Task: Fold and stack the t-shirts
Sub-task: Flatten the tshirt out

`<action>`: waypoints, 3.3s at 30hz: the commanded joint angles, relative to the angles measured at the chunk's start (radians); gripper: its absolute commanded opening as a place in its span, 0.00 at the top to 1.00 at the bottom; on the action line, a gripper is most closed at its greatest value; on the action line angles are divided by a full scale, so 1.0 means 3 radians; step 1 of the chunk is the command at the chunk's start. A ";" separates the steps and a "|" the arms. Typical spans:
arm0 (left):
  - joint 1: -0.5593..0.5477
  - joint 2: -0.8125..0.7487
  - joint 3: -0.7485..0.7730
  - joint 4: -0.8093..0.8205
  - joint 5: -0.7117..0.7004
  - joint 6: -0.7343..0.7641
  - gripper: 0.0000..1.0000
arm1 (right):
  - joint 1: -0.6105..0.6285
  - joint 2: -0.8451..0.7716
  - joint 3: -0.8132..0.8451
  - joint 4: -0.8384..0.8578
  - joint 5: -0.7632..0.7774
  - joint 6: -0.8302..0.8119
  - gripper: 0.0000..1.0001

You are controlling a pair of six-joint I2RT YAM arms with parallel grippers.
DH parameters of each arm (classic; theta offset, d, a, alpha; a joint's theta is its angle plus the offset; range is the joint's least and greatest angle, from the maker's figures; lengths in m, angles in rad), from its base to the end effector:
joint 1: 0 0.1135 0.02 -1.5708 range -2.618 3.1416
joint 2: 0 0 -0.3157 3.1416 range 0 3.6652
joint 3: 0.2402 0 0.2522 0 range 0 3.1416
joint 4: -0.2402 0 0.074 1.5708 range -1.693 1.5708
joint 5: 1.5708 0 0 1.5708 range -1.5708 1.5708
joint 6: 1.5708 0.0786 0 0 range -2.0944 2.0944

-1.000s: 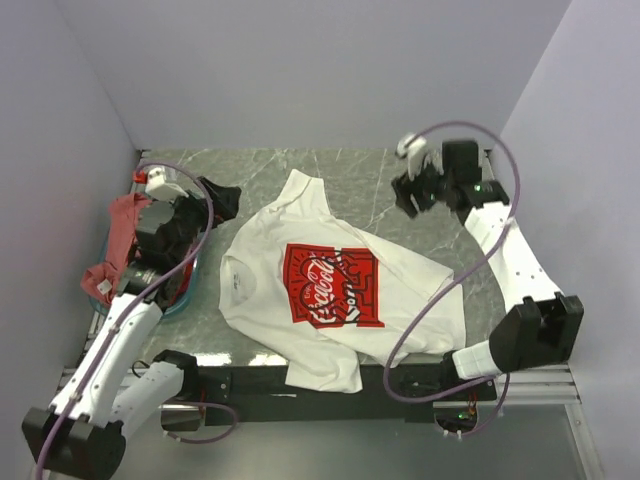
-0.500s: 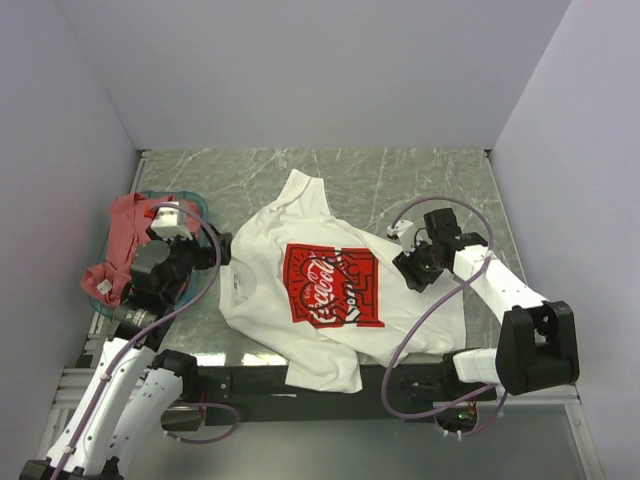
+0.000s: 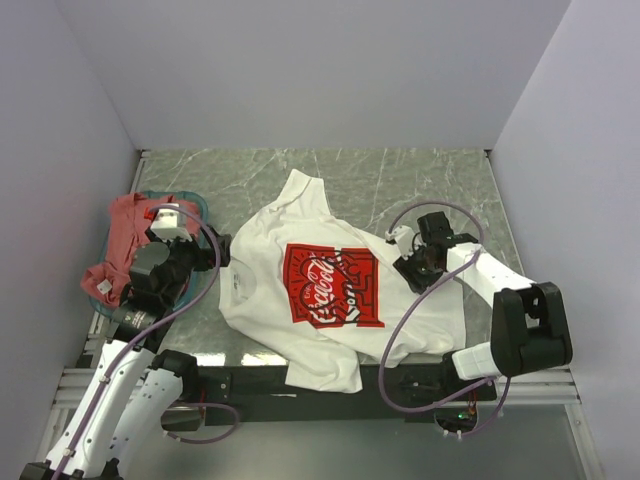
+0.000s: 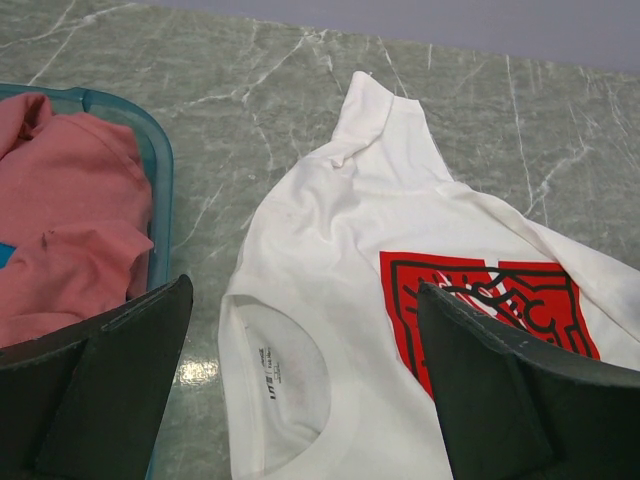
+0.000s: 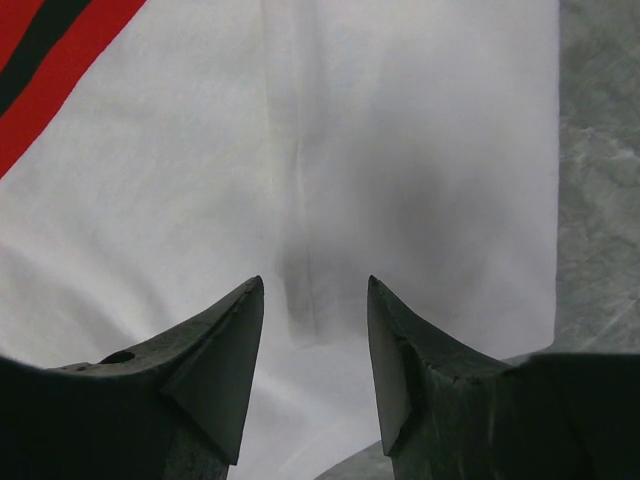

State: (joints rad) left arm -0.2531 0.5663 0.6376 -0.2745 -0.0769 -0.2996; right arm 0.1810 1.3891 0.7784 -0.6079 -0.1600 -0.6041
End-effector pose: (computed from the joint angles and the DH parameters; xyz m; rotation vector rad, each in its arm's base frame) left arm 0.1398 -0.0299 0.3294 -0.0974 1.7826 -0.3307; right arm 0.2440 0.0574 0.1904 -1.0931 2.5371 0.1133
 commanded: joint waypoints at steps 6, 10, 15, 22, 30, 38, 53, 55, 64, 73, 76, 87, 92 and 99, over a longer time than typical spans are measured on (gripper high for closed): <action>-0.0010 -0.0006 0.0058 0.0102 -0.0015 0.0068 0.01 | 0.0026 0.0155 -0.0033 0.0068 0.0007 -0.0016 0.55; -0.0010 0.0014 0.0063 0.0097 0.0001 0.0073 0.01 | 0.0026 0.0186 -0.0018 0.0048 0.0027 -0.0021 0.66; -0.0010 0.0009 0.0068 0.0097 -0.0005 0.0073 0.01 | 0.0026 0.0222 0.0018 0.0002 0.0012 -0.0027 0.71; -0.0010 0.0009 0.0063 0.0102 0.0001 0.0078 0.01 | 0.0026 0.0242 0.0018 -0.0019 0.0002 -0.0006 0.63; -0.0010 0.0009 0.0063 0.0097 0.0001 0.0078 0.01 | 0.0026 0.0268 0.0049 -0.0009 0.0053 -0.0016 0.82; -0.0010 0.0025 0.0058 0.0107 0.0001 0.0084 0.01 | 0.0000 0.0262 0.0574 0.0098 0.0680 -0.0113 1.00; -0.0010 -0.0001 0.0053 0.0102 -0.0061 0.0099 0.01 | -0.0429 0.1373 0.2423 0.1264 0.2119 0.0659 0.15; -0.0010 0.0030 0.0058 0.0107 -0.0025 0.0094 0.01 | -0.0460 0.1097 0.2162 0.1077 0.1606 0.0628 0.14; -0.0010 0.0076 0.0053 0.0112 0.0118 0.0053 0.01 | -0.0486 0.0034 0.1093 -0.0626 -0.1429 -0.1084 0.26; -0.0015 0.0403 0.0003 -0.0133 0.1601 -0.1239 0.13 | -0.0491 -0.0775 0.0157 -0.1113 -0.1328 -0.1908 0.26; -0.0163 0.0322 -0.0141 -0.0316 0.1806 -0.1654 0.17 | -0.0486 -0.0908 -0.0012 -0.1042 -0.1139 -0.1807 0.26; -0.1421 -0.0108 -0.0704 -0.1039 0.1085 -0.3018 0.14 | -0.0766 -0.1041 -0.0212 -0.0955 -0.0735 -0.1668 0.27; -0.1901 0.0386 -0.0633 -0.1038 0.0498 -0.3352 0.17 | -0.0895 -0.1066 -0.0253 -0.0914 -0.0776 -0.1658 0.27; -0.2081 0.1037 -0.0668 -0.0630 0.0267 -0.3460 0.25 | -0.0997 -0.1123 -0.0334 -0.1051 -0.0724 -0.1887 0.28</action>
State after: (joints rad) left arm -0.8680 0.8413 0.4198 -0.5594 0.0746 -1.2892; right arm -0.0986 1.0805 0.6952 -0.9020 -0.3878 -1.1145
